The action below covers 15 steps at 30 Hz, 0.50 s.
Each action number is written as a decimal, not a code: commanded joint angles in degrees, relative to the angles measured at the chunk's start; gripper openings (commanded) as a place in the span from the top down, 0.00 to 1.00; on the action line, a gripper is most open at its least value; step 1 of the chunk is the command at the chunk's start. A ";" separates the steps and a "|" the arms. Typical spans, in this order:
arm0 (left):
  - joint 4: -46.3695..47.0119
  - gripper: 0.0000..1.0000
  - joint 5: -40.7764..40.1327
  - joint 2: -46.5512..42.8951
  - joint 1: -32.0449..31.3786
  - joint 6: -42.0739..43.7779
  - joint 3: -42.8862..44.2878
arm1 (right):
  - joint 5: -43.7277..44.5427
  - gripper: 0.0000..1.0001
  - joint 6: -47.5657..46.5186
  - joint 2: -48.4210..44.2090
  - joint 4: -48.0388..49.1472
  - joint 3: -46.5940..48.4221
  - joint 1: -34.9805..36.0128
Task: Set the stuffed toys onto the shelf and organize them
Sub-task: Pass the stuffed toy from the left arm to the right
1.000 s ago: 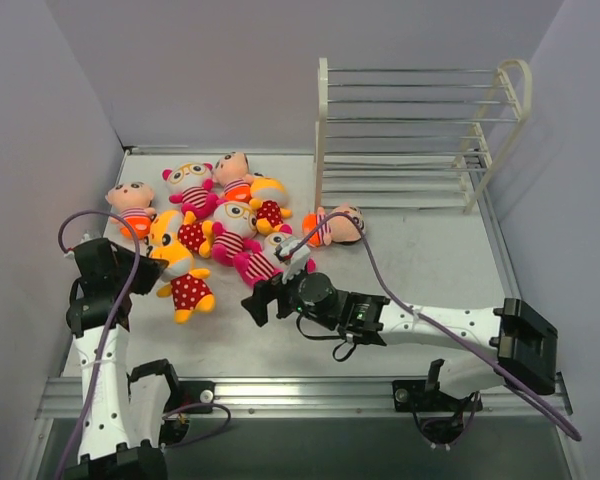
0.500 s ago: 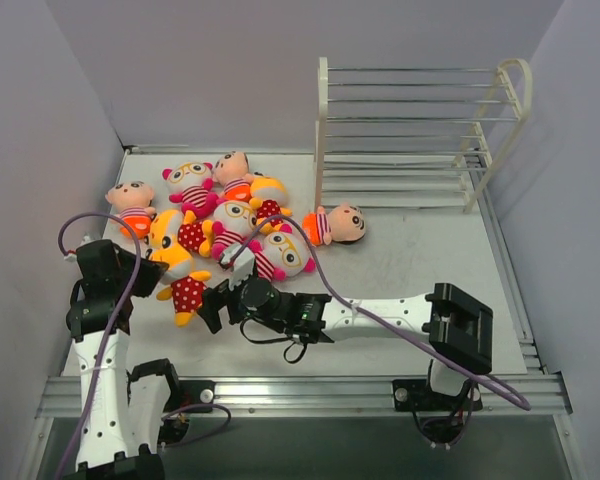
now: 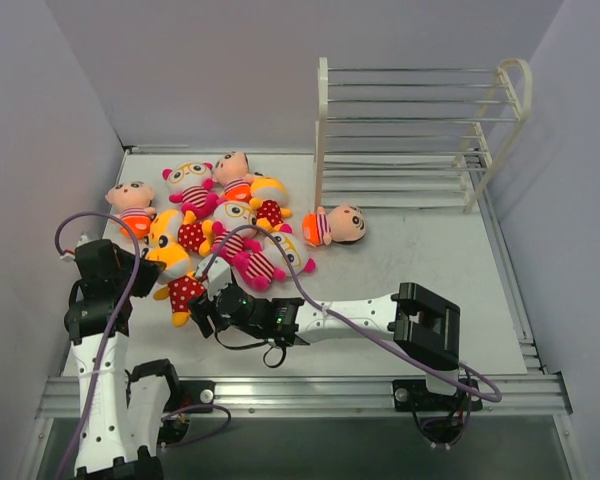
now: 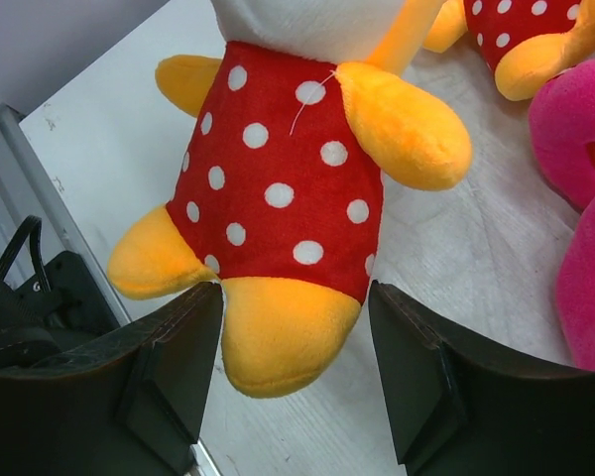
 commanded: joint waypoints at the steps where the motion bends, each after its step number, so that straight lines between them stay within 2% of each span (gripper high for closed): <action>1: -0.49 0.98 -1.23 -0.63 -0.47 0.92 3.01 | 2.27 0.40 -1.71 0.11 0.19 2.94 0.20; 9: -0.40 0.97 -1.93 -0.46 -0.82 1.53 3.01 | 4.29 0.41 -3.29 0.38 -1.13 4.96 0.64; 15: -0.40 0.98 -1.84 -0.46 -1.09 1.97 3.27 | 4.29 0.59 -3.47 1.96 -1.40 5.92 0.90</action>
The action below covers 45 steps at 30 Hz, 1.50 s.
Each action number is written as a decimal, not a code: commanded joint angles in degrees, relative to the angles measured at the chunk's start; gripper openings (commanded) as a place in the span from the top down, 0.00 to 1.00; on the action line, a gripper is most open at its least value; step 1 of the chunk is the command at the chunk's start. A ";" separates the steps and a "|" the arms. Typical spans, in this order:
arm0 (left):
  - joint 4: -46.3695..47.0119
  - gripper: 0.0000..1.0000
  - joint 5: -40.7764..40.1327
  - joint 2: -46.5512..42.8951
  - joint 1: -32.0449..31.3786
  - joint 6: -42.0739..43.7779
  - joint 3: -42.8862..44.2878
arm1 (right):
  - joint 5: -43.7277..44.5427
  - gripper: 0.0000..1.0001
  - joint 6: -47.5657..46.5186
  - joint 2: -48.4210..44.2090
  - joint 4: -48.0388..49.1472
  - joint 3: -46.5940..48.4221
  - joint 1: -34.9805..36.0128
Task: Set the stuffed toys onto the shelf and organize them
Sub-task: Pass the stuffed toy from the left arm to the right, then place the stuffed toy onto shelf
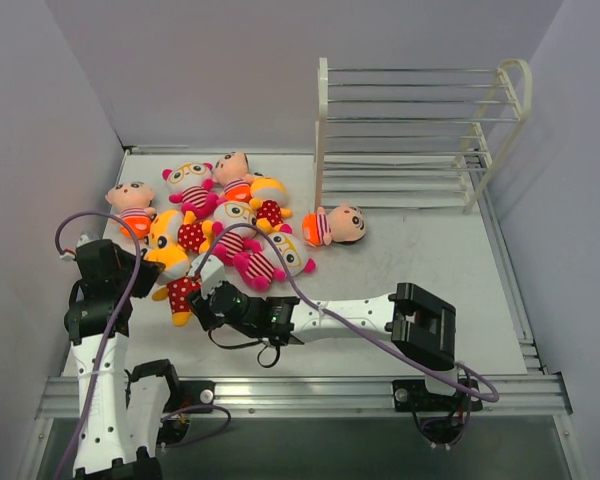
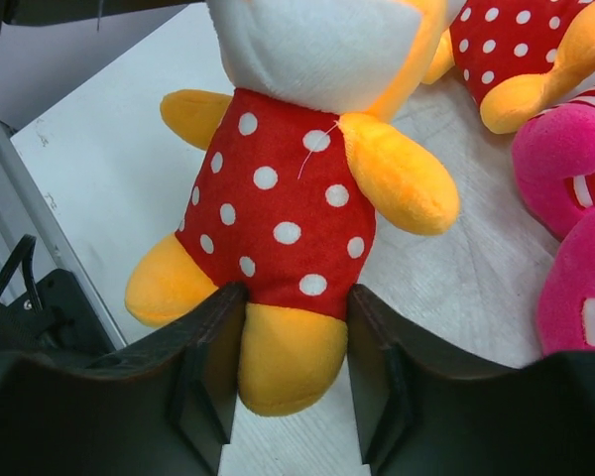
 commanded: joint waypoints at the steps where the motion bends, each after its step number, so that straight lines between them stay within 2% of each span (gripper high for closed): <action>1: 0.30 0.98 -0.20 -0.37 -0.39 1.01 2.86 | 2.28 0.65 -0.69 0.96 0.00 2.45 0.44; 3: 0.30 0.98 -0.12 -0.46 -0.56 1.19 3.03 | 2.28 0.72 -0.69 0.87 -0.18 2.45 0.53; 4: 0.30 0.98 -0.12 -0.46 -0.56 1.10 2.95 | 2.28 0.80 -0.60 0.96 -0.44 2.37 0.53; 8: 0.47 0.97 0.32 -0.37 -0.65 1.80 3.47 | 2.20 0.98 -0.60 0.17 -1.05 1.93 0.53; 11: 1.00 0.79 0.41 -0.37 -0.82 4.08 4.78 | 2.11 1.00 -0.69 -1.41 -1.76 1.14 0.44; 12: 1.35 0.65 0.41 -0.28 -0.91 4.78 5.23 | 2.11 1.00 -0.95 -2.55 -2.37 1.05 0.44; 15: 2.23 0.49 0.67 0.16 -0.91 8.46 7.68 | 2.20 1.00 -1.13 -4.66 -3.69 0.61 0.27; 16: 2.32 0.38 0.68 0.24 -0.91 9.53 8.65 | 1.94 1.00 -0.96 -5.28 -5.08 0.52 0.18; 17: 2.67 0.36 1.20 0.42 -0.91 10.58 9.44 | 1.85 1.00 -0.78 -5.72 -5.79 0.52 -0.08; 20: 4.42 0.18 2.43 0.68 -0.91 15.85 12.26 | 1.06 1.00 -0.17 -8.26 -8.43 0.08 -0.78; 22: 5.13 0.10 3.92 1.04 -0.91 19.10 14.01 | 0.97 1.00 0.01 -10.37 -11.24 -0.10 -1.31; 29: 7.41 0.05 6.65 1.91 -1.53 26.66 16.30 | -0.53 1.00 -0.08 -20.04 -21.08 -1.41 -7.20; 34: 8.03 0.05 6.74 2.27 -2.41 29.04 17.10 | -1.50 1.00 -2.80 -29.62 -32.59 0.51 -15.00; 39: 7.77 0.04 4.55 1.92 -5.39 32.56 16.57 | -2.98 1.00 -6.57 -37.61 -42.78 8.06 -23.01; 42: 8.55 0.04 4.72 1.92 -6.53 33.44 15.35 | -6.50 1.00 -8.07 -38.94 -48.05 14.74 -29.86; 45: 9.26 0.04 5.77 2.35 -7.94 34.14 14.64 | -5.46 1.00 -10.35 -38.34 -52.62 20.79 -34.97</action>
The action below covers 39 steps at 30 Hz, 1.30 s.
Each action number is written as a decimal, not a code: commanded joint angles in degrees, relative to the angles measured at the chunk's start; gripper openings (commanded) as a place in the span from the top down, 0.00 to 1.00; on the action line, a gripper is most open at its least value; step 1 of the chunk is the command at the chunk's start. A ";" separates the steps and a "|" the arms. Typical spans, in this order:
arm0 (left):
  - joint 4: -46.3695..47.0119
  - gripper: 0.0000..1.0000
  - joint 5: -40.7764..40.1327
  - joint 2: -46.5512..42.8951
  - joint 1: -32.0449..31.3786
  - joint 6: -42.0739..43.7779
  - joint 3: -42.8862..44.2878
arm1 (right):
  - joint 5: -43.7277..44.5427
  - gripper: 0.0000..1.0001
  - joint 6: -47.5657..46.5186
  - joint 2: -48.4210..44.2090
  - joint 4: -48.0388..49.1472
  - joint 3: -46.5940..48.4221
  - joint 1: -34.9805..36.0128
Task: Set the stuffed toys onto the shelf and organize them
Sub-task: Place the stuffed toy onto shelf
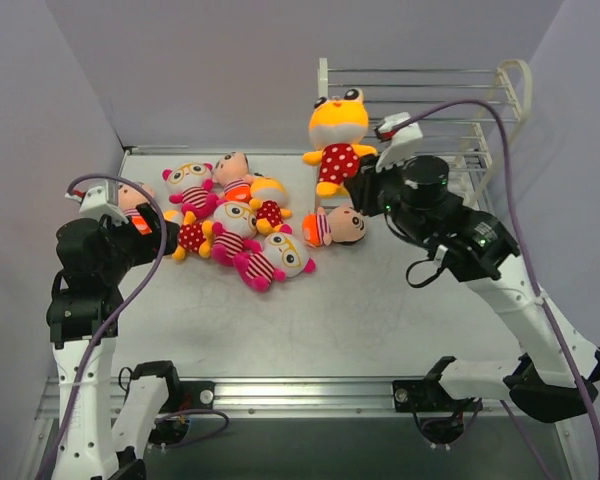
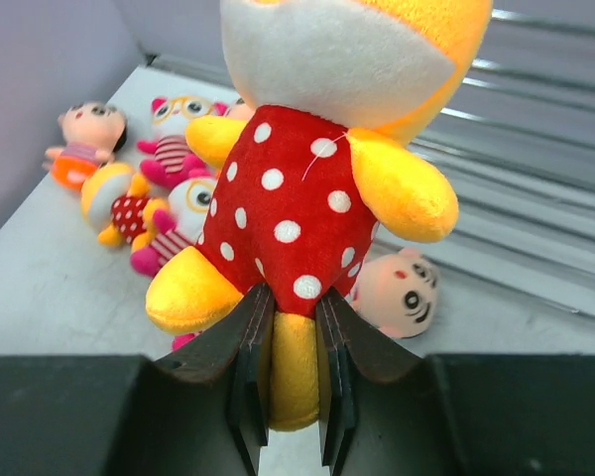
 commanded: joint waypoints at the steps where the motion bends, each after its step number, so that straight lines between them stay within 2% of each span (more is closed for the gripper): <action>1: 3.51 0.04 0.79 0.41 -1.56 2.65 -0.09 | -0.66 1.00 -4.85 -0.26 -8.18 6.89 -4.52; 4: 4.21 0.04 1.14 1.11 -2.27 3.61 -0.53 | -1.36 1.00 -6.61 0.89 -10.04 11.38 -9.97; 11: 7.55 0.04 3.86 3.49 -3.59 5.19 -2.47 | -12.42 1.00 -11.17 5.98 -10.57 21.57 -26.49; 17: 9.83 0.04 2.64 5.42 -4.73 6.25 -3.43 | -29.39 1.00 -13.56 16.25 -13.38 31.76 -43.98; 23: 10.72 0.04 -3.42 7.62 -13.24 8.00 -5.63 | -43.72 1.00 -10.93 21.18 -7.41 31.16 -57.77; 25: 10.63 0.04 -6.31 8.40 -16.14 8.97 -6.24 | -42.68 1.00 -11.36 21.80 -6.53 31.08 -59.38; 29: 12.21 0.04 -8.17 9.72 -17.12 9.25 -8.88 | -42.76 1.00 -12.41 23.38 -2.76 30.90 -60.00; 36: 7.91 0.04 -9.93 11.93 -20.28 9.42 -7.66 | -42.33 1.00 -13.82 28.39 -0.20 36.26 -60.70; 37: 7.47 0.04 -13.50 11.66 -20.90 9.59 -7.66 | -42.32 1.00 -14.34 28.83 -0.11 36.61 -60.70; 39: 6.77 0.04 -15.63 11.31 -22.91 10.12 -7.74 | -42.85 1.00 -15.22 29.89 0.68 36.79 -60.70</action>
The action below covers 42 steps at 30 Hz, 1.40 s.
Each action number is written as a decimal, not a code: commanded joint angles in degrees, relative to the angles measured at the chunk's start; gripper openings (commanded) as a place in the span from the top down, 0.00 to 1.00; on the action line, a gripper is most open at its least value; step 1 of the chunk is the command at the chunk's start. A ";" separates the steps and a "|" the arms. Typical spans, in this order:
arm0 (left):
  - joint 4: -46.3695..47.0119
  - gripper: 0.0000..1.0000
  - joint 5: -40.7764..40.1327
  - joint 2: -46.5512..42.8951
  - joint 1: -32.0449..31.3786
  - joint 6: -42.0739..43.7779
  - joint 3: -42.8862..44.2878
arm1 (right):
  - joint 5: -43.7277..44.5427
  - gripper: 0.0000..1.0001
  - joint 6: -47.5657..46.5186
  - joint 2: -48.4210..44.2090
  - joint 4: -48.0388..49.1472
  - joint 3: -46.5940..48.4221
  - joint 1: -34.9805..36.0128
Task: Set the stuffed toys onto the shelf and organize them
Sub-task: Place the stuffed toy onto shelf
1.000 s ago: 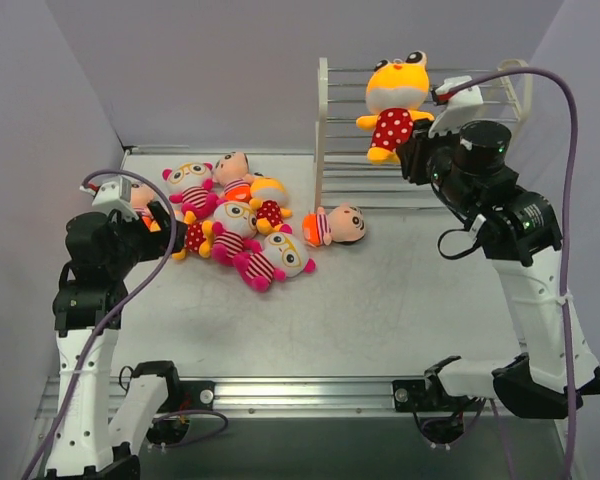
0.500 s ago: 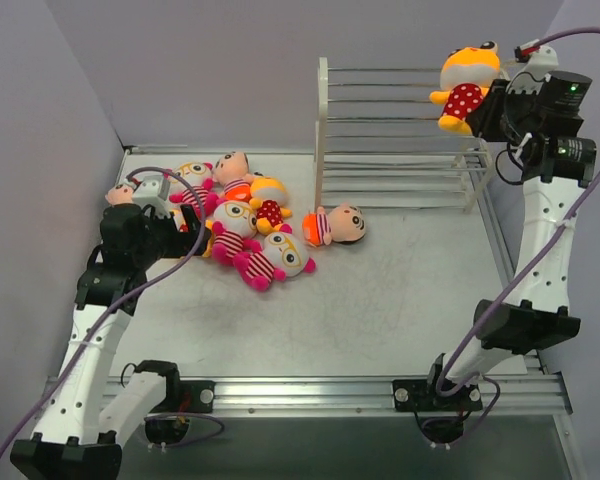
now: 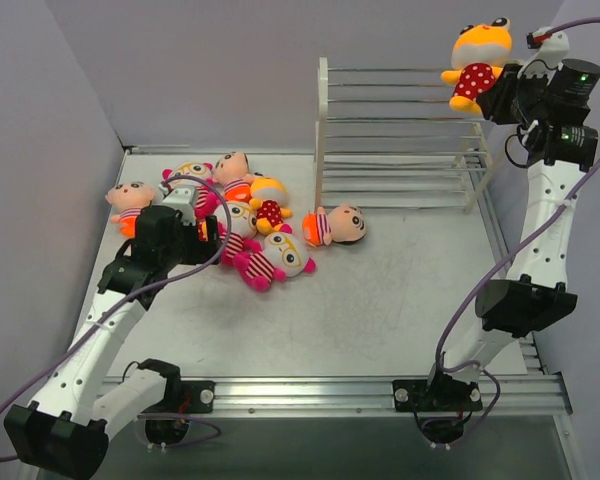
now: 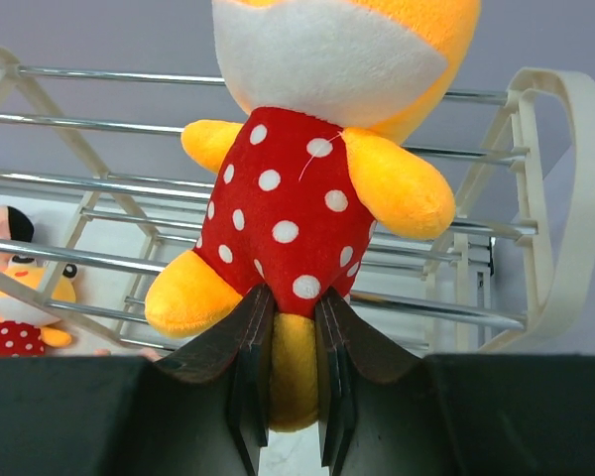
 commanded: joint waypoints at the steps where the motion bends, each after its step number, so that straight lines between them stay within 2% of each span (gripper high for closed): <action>1: -0.91 0.04 -6.09 -1.43 -2.53 1.75 0.87 | -1.85 1.00 -2.31 1.54 4.79 2.19 -0.16; 8: -1.78 0.04 -9.26 -3.10 -3.41 2.10 0.25 | 1.14 1.00 -6.00 4.53 4.09 5.18 -0.33; 15: -1.78 0.04 -9.44 -3.72 -3.94 2.19 -0.10 | 4.74 1.00 -9.43 4.27 3.39 1.32 -0.42; 27: -1.96 0.04 -9.96 -3.98 -3.59 2.19 -0.10 | 6.32 0.99 -8.99 5.68 3.83 1.75 -0.68; 30: -1.87 0.04 -9.96 -3.90 -3.50 2.19 -0.01 | 7.03 0.85 -9.26 5.68 3.83 0.70 -0.68; 33: -1.87 0.04 -9.88 -3.81 -3.50 2.19 -0.19 | 7.47 0.77 -9.17 5.85 3.91 0.69 -0.68; 34: -1.87 0.04 -9.79 -3.81 -3.50 2.19 -0.19 | 7.82 0.69 -8.99 5.94 4.09 0.78 -0.68; 42: -1.79 0.04 -9.53 -3.63 -3.32 2.19 -0.01 | 10.02 0.47 -7.06 6.03 4.79 2.98 -0.68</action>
